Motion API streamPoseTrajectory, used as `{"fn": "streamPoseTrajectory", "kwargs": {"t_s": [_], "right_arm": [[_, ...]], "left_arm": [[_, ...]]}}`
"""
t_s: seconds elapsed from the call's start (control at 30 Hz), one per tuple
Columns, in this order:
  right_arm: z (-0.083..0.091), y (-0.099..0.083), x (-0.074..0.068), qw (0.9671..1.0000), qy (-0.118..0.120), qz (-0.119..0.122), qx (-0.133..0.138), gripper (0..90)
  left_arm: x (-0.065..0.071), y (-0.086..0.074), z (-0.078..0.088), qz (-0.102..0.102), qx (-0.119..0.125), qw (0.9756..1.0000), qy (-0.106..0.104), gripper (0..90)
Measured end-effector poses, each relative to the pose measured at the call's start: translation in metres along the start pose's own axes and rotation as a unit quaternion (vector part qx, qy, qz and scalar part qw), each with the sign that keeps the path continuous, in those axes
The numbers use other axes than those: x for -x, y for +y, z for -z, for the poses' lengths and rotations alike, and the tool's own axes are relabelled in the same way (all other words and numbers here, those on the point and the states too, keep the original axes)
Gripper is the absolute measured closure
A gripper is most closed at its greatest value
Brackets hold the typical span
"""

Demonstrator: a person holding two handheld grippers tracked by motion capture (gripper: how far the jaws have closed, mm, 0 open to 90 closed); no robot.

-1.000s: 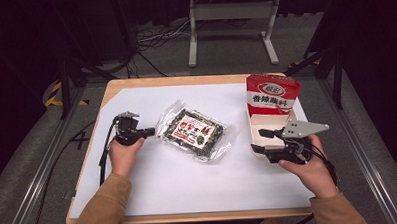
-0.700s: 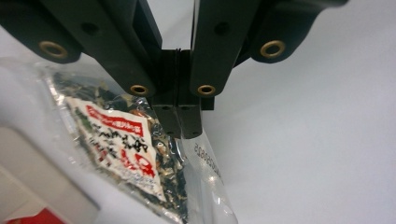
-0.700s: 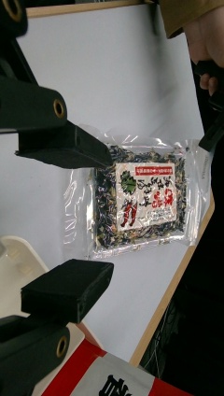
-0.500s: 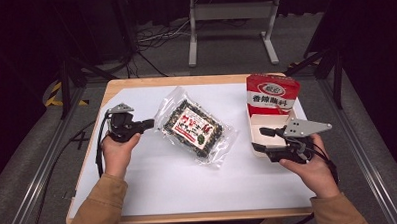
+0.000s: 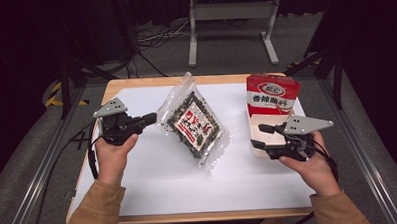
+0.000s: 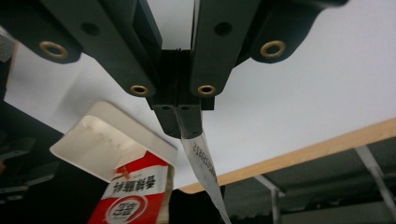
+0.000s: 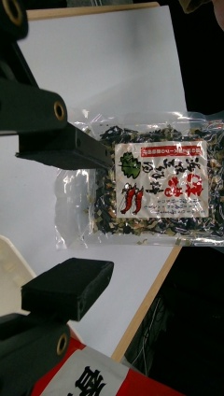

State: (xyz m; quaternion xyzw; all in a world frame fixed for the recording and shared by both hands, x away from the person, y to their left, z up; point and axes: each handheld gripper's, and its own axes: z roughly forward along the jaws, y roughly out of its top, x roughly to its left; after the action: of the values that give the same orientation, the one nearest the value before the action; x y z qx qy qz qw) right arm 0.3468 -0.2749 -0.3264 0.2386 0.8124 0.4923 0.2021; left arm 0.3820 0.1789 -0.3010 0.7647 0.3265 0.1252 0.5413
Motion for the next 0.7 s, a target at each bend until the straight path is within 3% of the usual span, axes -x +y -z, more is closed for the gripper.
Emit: {"fn": "streamPoseTrajectory", "kwargs": {"t_s": [0.17, 0.43, 0.7], "right_arm": [[-0.006, 0.009, -0.003, 0.9998, 0.008, 0.016, 0.004, 47.5], [-0.019, 0.022, -0.007, 0.9992, 0.027, 0.026, 0.016, 43.7], [-0.033, 0.029, -0.011, 0.9983, 0.049, 0.022, 0.024, 40.1]], "left_arm": [[0.018, 0.008, 0.011, -0.026, 0.024, 0.9993, -0.013, 90.0], [0.044, 0.016, 0.027, -0.067, 0.061, 0.9953, -0.036, 90.0], [0.05, 0.017, 0.029, -0.08, 0.068, 0.9927, -0.059, 90.0]]}}
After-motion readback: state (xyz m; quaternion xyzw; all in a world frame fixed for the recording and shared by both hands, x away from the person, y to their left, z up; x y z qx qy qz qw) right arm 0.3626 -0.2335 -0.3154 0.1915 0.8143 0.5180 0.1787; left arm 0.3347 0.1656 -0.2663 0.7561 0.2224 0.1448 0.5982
